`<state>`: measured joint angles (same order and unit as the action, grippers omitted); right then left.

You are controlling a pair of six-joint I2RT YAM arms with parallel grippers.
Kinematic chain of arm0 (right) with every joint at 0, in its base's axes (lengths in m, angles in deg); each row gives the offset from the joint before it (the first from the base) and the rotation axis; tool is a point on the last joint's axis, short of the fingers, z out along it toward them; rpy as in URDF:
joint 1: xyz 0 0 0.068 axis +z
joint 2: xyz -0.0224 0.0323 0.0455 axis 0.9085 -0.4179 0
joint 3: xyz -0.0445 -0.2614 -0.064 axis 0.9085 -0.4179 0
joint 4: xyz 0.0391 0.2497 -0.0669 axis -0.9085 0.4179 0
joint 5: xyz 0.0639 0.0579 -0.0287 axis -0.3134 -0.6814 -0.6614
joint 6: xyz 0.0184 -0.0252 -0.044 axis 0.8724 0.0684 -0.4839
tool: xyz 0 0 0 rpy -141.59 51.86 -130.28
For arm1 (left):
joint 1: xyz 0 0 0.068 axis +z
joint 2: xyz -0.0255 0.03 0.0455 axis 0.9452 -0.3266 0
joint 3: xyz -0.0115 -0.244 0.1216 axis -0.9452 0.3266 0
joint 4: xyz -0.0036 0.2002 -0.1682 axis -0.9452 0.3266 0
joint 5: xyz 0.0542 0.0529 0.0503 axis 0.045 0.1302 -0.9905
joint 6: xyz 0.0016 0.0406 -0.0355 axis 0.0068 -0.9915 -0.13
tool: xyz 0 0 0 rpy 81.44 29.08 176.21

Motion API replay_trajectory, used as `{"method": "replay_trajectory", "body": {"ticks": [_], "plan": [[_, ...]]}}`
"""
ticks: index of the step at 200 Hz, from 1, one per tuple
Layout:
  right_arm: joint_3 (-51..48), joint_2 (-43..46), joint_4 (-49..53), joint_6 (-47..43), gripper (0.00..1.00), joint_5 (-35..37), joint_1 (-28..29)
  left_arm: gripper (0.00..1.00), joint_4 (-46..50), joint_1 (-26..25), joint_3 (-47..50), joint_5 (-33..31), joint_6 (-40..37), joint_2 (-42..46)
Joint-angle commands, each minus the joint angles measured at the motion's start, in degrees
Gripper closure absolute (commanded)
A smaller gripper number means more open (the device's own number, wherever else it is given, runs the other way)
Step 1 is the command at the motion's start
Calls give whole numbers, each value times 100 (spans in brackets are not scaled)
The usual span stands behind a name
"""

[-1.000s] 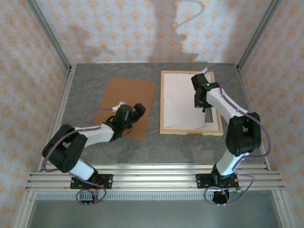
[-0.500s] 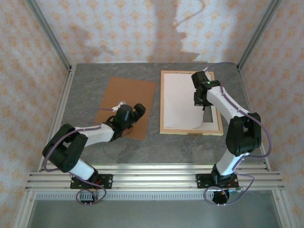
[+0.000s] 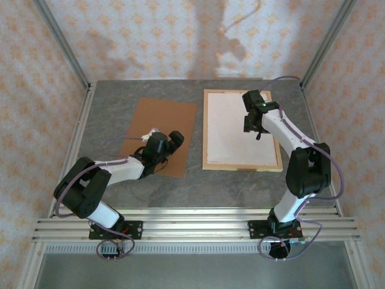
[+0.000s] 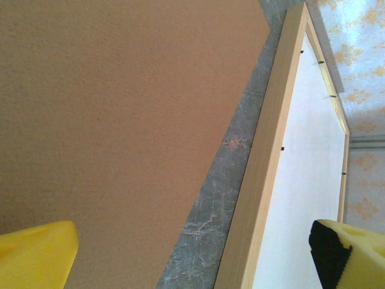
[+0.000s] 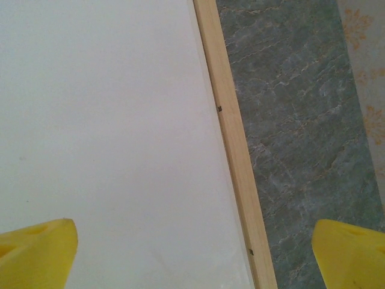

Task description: Put the photo into the frame

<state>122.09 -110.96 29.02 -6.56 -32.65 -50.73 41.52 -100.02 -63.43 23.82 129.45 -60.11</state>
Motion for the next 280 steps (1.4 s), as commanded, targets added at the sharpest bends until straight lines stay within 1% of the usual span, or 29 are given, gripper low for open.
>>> {"method": "replay_trajectory", "body": {"ticks": [1,16,39,65,89,111,118,143,164,184,205,234,255,280], "plan": [[-130,184,-106,124,0,200,-29,0,-136,39,-51,18,27,-91],[-191,299,-222,120,0,-65,-24,0,-132,34,-51,-9,10,-80],[-229,387,-325,137,0,-725,-17,0,-105,61,-68,-47,-35,-46],[-339,446,-606,295,0,-1693,71,0,10,222,-112,-40,-201,48],[-510,448,-1130,718,0,-2397,459,0,242,669,-194,73,-582,235],[-571,264,-1740,1303,0,-2676,1088,0,887,1246,-515,200,-1216,350],[-554,154,-1915,1496,0,-2672,1338,0,1109,1449,-612,216,-1400,358],[-235,-346,-2205,2043,0,-2219,2249,0,1511,2026,-808,173,-1944,368],[140,-833,-2328,2372,1,-1994,2801,0,1710,2492,-893,196,-2236,266],[524,-1299,-2294,2553,2,-1800,3174,0,1963,2856,-1004,305,-2492,137],[879,-1736,-2126,2856,2,-1551,3307,0,2244,3146,-1106,374,-2872,56],[1515,-2398,-1703,3000,2,-1232,3315,0,2603,3455,-1147,193,-3325,6],[1890,-2742,-1510,2963,2,-1063,3321,0,2644,3613,-1148,298,-3441,-125],[2104,-2987,-1509,2981,2,-922,3318,0,2581,3670,-1193,403,-3523,-417]]}}
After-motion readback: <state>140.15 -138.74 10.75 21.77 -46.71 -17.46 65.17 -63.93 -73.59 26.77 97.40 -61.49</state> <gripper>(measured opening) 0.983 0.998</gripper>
